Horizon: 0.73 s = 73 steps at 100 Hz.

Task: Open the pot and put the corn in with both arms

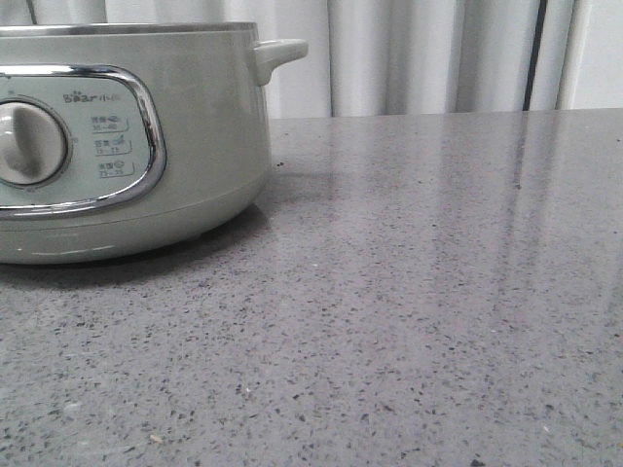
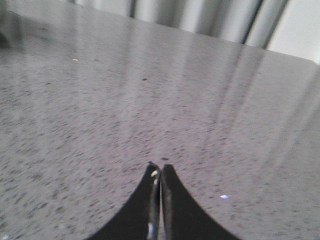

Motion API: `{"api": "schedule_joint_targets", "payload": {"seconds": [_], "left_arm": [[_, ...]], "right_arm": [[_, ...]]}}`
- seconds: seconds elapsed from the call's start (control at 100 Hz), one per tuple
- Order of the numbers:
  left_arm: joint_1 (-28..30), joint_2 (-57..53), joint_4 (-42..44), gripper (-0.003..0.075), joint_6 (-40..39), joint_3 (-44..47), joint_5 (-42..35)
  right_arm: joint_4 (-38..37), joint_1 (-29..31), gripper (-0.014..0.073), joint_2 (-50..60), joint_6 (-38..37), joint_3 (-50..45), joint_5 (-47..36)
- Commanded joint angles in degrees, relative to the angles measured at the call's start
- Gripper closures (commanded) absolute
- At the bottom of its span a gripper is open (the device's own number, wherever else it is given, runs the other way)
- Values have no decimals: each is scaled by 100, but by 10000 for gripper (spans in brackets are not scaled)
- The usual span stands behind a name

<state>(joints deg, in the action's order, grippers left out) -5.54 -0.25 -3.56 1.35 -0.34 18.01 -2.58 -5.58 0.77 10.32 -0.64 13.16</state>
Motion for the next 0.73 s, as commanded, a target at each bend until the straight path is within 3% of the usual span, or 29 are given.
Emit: {"api": "schedule_joint_targets", "payload": {"seconds": [0.0, 0.14, 0.72], "left_arm": [[-39, -164, -39, 741, 8, 167, -264], [-39, -164, -39, 741, 8, 167, -264], [-39, -164, -39, 741, 8, 167, -264]], "right_arm": [[-87, 264, 636, 64, 35, -84, -110], [-87, 533, 636, 72, 35, -96, 484], [-87, 597, 636, 108, 35, -96, 425]]}}
